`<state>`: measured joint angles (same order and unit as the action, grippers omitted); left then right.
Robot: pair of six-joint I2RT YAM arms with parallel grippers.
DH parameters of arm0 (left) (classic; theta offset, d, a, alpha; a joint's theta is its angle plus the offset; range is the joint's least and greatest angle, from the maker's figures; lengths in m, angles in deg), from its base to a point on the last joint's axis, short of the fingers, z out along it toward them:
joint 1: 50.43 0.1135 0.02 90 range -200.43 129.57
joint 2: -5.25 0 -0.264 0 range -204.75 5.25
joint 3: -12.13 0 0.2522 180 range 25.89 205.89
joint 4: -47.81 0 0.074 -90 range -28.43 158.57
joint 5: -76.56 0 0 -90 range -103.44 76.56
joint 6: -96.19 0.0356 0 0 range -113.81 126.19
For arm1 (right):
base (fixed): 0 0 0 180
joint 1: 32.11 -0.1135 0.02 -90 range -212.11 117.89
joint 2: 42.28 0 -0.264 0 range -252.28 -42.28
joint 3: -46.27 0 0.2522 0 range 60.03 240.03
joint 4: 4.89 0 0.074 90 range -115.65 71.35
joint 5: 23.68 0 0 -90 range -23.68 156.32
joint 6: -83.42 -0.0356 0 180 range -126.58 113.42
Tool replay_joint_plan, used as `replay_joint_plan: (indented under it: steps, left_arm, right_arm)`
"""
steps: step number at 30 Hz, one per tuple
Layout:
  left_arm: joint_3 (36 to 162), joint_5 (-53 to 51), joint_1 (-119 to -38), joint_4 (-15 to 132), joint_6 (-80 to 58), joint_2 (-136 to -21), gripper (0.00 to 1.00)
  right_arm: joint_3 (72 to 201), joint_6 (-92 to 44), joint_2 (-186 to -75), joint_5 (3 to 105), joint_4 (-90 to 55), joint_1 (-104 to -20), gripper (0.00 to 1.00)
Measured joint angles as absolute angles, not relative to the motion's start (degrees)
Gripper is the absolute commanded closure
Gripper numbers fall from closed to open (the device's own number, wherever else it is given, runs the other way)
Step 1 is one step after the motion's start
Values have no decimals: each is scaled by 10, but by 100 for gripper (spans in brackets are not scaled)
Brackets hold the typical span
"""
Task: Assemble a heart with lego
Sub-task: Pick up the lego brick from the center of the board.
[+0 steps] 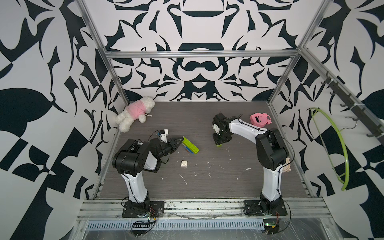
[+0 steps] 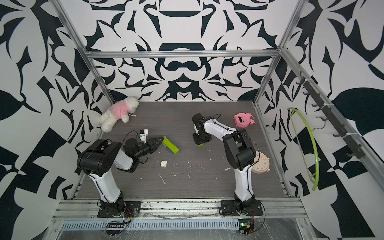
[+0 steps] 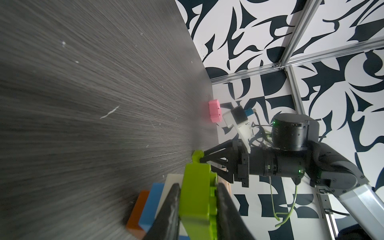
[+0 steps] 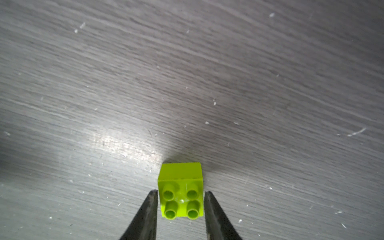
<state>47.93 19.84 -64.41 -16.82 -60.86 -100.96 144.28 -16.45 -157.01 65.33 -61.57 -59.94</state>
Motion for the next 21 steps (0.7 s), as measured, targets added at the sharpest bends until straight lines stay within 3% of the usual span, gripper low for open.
replay_joint_plan:
  steps: [6,11,21]
  left_arm:
    - [479,198,-644,-168,-608,-1010,76]
    - [479,198,-644,-168,-609,-1010,76]
    - [479,198,-644,-168,-609,-1010,75]
  right_arm:
    - [1445,-164,-1576,653,-616,-599,57]
    - [1445,-158,-1578,651,-616,-599,65]
    - [1448,-157,-1582,649,-617,-599,65]
